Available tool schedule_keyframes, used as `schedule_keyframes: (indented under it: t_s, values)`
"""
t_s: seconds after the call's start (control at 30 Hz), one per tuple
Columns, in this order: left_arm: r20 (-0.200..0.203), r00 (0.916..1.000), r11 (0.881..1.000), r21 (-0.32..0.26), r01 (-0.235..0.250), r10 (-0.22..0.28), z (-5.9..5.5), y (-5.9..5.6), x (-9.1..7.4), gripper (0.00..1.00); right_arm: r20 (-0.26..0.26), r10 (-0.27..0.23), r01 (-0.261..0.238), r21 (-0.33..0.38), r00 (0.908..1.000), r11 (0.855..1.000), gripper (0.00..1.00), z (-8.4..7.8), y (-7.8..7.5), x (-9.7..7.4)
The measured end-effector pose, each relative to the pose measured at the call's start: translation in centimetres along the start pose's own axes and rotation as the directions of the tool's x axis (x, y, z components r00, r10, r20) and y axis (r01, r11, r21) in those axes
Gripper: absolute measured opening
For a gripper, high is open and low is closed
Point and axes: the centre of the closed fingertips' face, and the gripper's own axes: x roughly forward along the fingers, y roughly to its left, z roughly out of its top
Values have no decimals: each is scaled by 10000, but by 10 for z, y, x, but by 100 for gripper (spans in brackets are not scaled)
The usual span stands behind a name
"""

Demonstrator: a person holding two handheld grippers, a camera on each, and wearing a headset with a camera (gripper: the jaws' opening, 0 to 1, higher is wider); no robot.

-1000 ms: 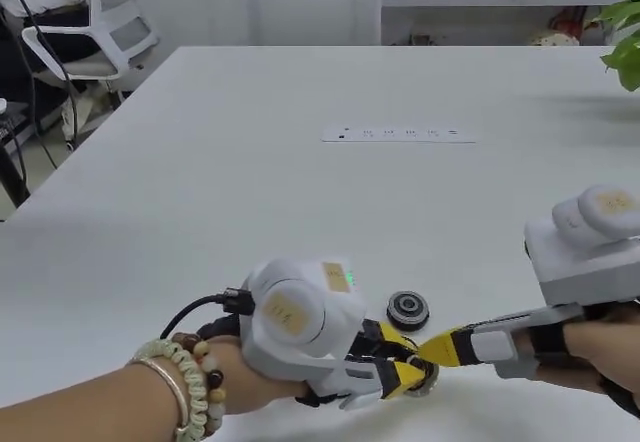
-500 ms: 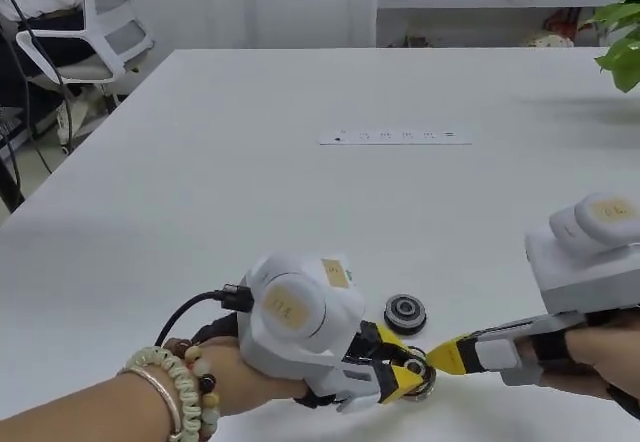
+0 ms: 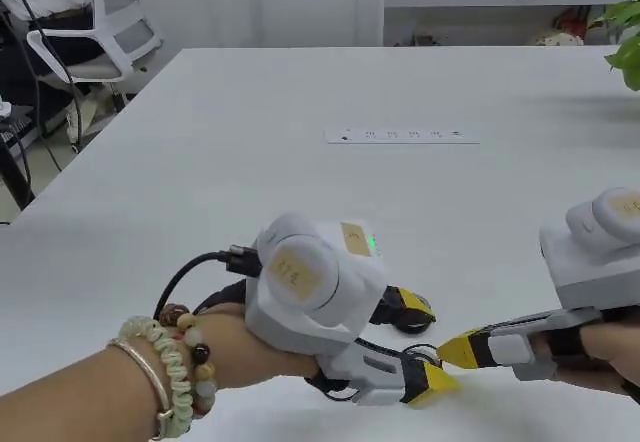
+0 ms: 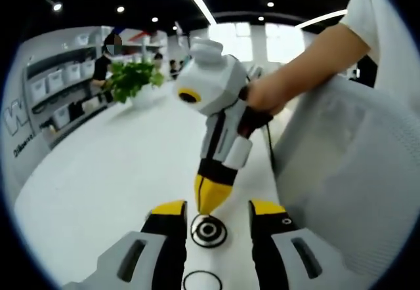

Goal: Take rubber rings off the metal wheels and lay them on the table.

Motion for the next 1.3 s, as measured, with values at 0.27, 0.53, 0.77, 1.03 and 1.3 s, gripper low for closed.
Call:
schedule_keyframes:
  t_s: [0.27, 0.53, 0.77, 1.03, 1.3]
  values:
    - [-372, 9986, 9971, 680, -338, 364, 0, 11, -29, 52, 196, -8, 9, -55, 9998, 10000, 0, 4, -1, -6]
    - [213, 9911, 9913, -133, -1308, 1311, 7, 19, -84, 56, 787, 16, -40, 298, 9969, 9995, 0, 15, -3, -15]
    - [57, 9753, 9743, -475, -2202, 2207, -11, 20, -118, 66, 1485, 48, -152, 693, 9889, 9975, 0, 27, -4, -26]
    - [-21, 9588, 9525, -1142, -2824, 2840, -34, 9, -137, 76, 1917, 409, -549, 685, 9806, 9961, 0, 37, 8, -26]
    - [52, 9455, 9291, -1869, -3190, 3257, -48, 3, -135, 82, 1982, 805, -901, 401, 9769, 9951, 0, 41, 21, -21]
